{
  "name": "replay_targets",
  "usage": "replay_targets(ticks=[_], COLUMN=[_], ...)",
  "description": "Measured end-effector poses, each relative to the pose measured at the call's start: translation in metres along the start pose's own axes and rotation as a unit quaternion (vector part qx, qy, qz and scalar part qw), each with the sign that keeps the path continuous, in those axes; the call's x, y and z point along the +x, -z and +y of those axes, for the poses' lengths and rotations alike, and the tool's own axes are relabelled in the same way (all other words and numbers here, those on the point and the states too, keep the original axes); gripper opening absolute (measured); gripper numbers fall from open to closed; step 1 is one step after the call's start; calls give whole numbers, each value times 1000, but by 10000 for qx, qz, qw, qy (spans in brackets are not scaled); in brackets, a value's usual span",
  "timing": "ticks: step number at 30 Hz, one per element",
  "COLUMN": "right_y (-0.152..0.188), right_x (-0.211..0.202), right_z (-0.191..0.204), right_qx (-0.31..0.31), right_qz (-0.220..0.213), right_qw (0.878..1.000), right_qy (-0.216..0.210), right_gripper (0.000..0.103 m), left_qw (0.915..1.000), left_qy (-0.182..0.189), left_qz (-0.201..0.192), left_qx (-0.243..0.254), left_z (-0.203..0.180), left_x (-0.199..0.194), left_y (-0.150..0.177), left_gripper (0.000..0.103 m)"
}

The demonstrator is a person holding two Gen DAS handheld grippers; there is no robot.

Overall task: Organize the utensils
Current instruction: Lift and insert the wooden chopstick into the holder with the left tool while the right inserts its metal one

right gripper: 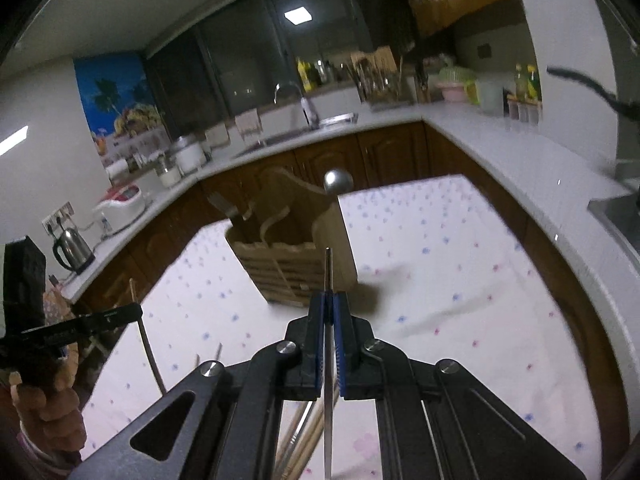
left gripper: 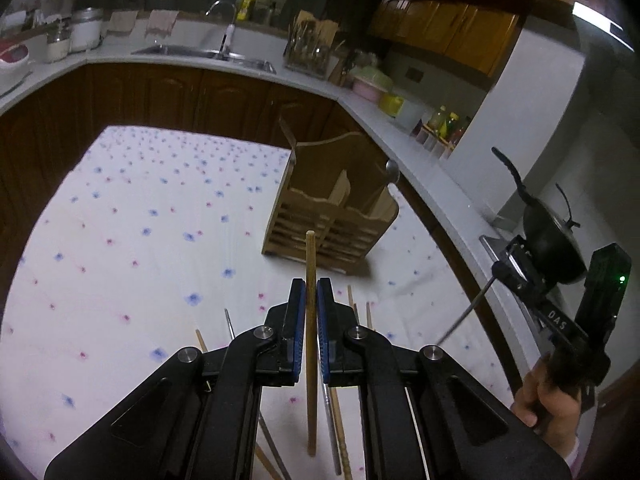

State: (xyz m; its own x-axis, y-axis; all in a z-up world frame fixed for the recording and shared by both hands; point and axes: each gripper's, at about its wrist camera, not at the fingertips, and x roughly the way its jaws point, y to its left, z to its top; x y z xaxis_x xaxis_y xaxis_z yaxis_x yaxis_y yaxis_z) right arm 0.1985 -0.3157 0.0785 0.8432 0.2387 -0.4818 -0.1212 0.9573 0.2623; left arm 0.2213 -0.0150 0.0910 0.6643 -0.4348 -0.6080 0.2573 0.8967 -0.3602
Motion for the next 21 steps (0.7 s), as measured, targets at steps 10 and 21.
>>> replay_targets(ticks=[10, 21], right_y=[-14, -12], right_x=[-11, -11], right_z=[7, 8], right_qx=[10, 21], right_qz=[-313, -288], right_qw=[9995, 9996], right_qy=[-32, -65], right_gripper=[5, 5], left_qw=[9999, 9996], left_qy=[-58, -88], left_qz=[-156, -252], left_qx=[-3, -7], left_z=[2, 3], left_x=[-11, -14], left_y=[-3, -7], left_gripper=[5, 5])
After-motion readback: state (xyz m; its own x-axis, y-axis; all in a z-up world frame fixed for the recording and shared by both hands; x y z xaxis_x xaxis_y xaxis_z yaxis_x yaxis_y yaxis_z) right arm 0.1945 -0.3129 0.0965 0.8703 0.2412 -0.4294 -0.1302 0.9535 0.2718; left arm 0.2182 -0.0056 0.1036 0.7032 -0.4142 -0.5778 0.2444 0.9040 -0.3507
